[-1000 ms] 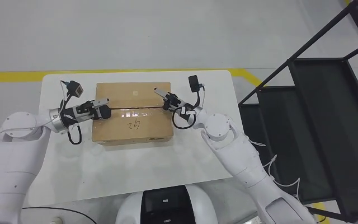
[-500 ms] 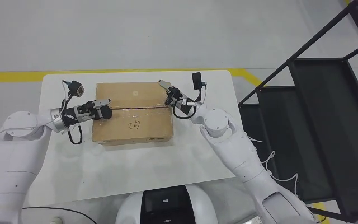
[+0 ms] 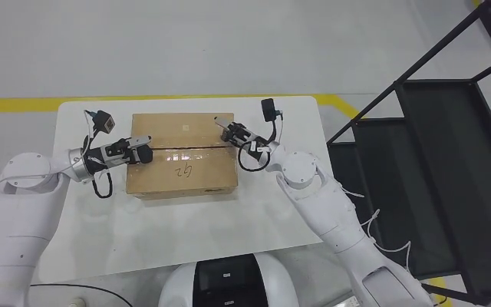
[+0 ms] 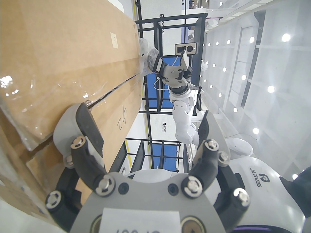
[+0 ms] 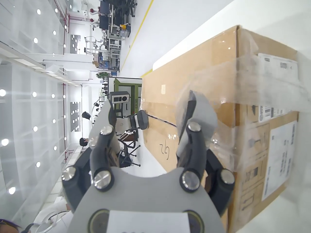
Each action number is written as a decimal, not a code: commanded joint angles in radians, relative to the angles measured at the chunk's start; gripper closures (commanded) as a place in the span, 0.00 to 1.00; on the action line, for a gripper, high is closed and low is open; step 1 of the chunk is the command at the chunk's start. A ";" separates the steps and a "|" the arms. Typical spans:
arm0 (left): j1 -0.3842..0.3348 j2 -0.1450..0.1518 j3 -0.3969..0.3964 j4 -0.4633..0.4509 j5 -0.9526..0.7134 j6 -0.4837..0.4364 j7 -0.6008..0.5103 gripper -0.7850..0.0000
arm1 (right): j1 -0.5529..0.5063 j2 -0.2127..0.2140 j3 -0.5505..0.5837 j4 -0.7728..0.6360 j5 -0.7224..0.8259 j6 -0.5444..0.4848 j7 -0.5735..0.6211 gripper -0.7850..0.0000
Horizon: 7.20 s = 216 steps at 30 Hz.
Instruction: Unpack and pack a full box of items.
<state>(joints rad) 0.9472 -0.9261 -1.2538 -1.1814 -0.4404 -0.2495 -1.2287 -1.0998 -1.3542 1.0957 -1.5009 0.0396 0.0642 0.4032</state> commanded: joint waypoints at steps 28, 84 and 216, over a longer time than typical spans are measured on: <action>0.010 -0.001 -0.011 0.000 0.012 -0.019 0.048 0.00 | -0.002 0.011 -0.024 -0.020 -0.101 -0.132 0.161 1.00; 0.115 0.006 -0.118 -0.037 0.075 -0.079 0.242 0.00 | 0.094 -0.033 -0.195 0.136 -0.239 -0.133 0.123 1.00; 0.150 -0.003 -0.144 -0.046 0.044 -0.093 0.215 0.00 | 0.132 -0.056 -0.241 0.098 -0.331 -0.092 0.134 1.00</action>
<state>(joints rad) 1.0975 -0.9290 -1.3970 -1.2275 -0.3956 -0.3435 -1.0129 -0.9689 -1.4096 0.8555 -1.4068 -0.2914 -0.0288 0.5317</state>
